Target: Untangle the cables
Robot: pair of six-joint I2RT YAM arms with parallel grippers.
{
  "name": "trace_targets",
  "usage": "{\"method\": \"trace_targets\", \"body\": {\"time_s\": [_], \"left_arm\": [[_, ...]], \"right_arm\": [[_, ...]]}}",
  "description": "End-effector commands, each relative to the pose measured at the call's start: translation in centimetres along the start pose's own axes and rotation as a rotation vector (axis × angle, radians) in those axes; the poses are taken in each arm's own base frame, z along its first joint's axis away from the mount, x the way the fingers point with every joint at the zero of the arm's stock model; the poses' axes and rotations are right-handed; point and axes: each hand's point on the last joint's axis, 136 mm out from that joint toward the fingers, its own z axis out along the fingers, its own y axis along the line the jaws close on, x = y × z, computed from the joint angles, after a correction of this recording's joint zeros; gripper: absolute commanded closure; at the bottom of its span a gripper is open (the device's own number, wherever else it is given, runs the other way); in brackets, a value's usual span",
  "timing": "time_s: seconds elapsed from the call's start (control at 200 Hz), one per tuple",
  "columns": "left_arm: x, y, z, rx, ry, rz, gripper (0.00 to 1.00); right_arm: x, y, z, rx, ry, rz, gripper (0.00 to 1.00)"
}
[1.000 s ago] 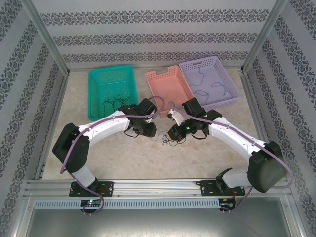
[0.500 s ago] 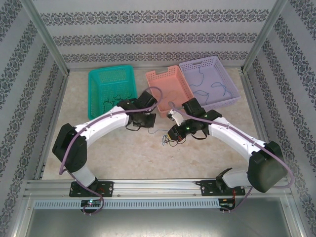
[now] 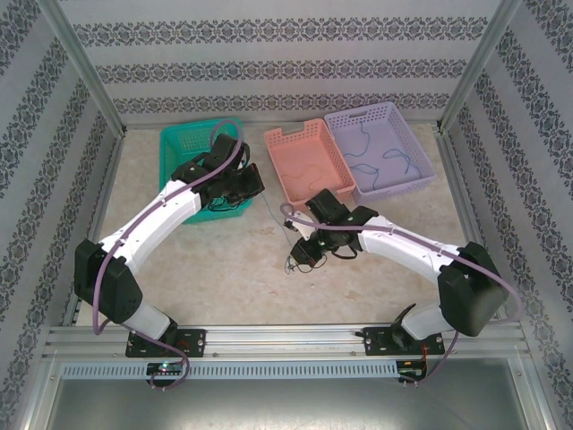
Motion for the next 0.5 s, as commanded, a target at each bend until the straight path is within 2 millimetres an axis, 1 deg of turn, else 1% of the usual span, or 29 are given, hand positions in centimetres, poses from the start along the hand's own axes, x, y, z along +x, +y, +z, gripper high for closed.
{"method": "trace_targets", "body": {"time_s": [0.0,0.085,0.17,0.275,0.355,0.43,0.495], "left_arm": [[-0.9,-0.5,0.3,0.063,-0.017,-0.056,1.00],[0.1,0.2,0.7,0.067,0.013,-0.072,1.00],[0.9,0.9,0.8,0.064,0.027,-0.081,1.00],[1.4,1.4,0.7,0.067,0.033,-0.094,1.00],[1.2,1.4,0.0,0.060,0.018,-0.093,1.00],[0.8,1.1,-0.9,0.059,-0.002,-0.081,1.00],[0.4,0.7,-1.6,0.059,-0.015,-0.076,1.00]], "right_arm": [[1.4,-1.7,1.0,0.062,0.057,0.043,0.77],[1.8,-2.0,1.8,0.066,0.087,0.056,0.66],[2.3,-2.5,2.7,0.085,0.123,0.078,0.61],[2.8,-3.4,3.5,0.125,0.146,0.121,0.60],[3.3,-4.1,3.9,0.152,0.177,0.167,0.59],[3.6,-4.4,4.3,0.154,0.191,0.196,0.63],[3.7,-4.4,4.7,0.147,0.194,0.215,0.70]]}}
